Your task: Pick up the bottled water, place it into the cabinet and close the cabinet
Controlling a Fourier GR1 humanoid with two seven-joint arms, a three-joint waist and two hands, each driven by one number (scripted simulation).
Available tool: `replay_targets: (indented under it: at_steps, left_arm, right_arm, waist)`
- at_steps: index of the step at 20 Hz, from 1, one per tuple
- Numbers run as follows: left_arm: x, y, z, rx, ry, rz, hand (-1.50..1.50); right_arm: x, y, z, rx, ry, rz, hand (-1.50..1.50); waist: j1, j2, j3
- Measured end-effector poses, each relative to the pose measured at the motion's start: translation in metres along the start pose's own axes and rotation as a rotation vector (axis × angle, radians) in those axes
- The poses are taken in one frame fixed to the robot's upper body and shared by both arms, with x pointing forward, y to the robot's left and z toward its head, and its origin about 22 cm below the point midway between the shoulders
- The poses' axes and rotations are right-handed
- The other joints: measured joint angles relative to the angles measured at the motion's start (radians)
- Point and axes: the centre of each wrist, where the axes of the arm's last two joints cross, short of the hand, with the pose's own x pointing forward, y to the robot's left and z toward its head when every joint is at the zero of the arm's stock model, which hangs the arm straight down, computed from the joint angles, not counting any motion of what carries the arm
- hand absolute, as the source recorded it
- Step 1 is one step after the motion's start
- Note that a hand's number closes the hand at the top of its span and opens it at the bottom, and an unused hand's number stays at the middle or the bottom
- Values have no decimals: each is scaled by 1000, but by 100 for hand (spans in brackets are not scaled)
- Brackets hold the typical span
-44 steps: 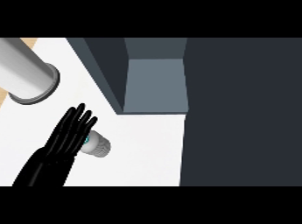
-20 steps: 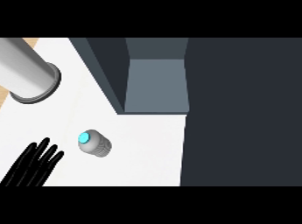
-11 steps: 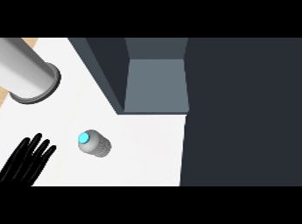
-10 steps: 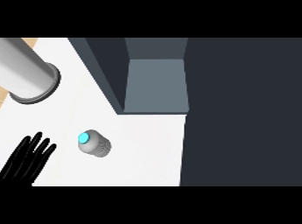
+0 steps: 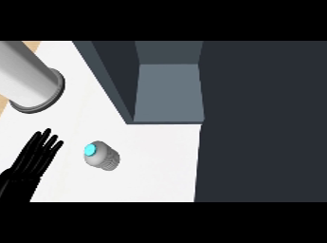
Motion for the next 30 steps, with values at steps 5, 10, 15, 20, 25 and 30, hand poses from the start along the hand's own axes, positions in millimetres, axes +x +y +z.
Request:
replay_targets:
  at_steps: [5,10,15,20,25,30]
  left_arm:
    - [-22,13,-11,5,31,-18,-150]
    - [-48,23,-27,2,80,-23,-150]
    - [-73,29,-39,29,123,2,-150]
    - [-91,39,-44,49,164,38,-150]
    - [-119,46,-46,43,193,96,-150]
    - [-139,47,-47,47,207,106,-150]
  right_arm:
    - [-2,3,6,12,-8,2,-150]
    - [-4,0,9,9,-4,0,-150]
    - [1,-4,16,11,-5,-2,-150]
    - [-7,-1,13,12,-8,-11,-150]
    - [-9,3,17,9,1,-14,-150]
    - [-8,1,18,14,-6,-11,-150]
  waist:
    - [-1,0,0]
    - [-3,0,0]
    - [-5,1,0]
    - [-4,1,0]
    - [-8,2,-1]
    - [-9,2,-1]
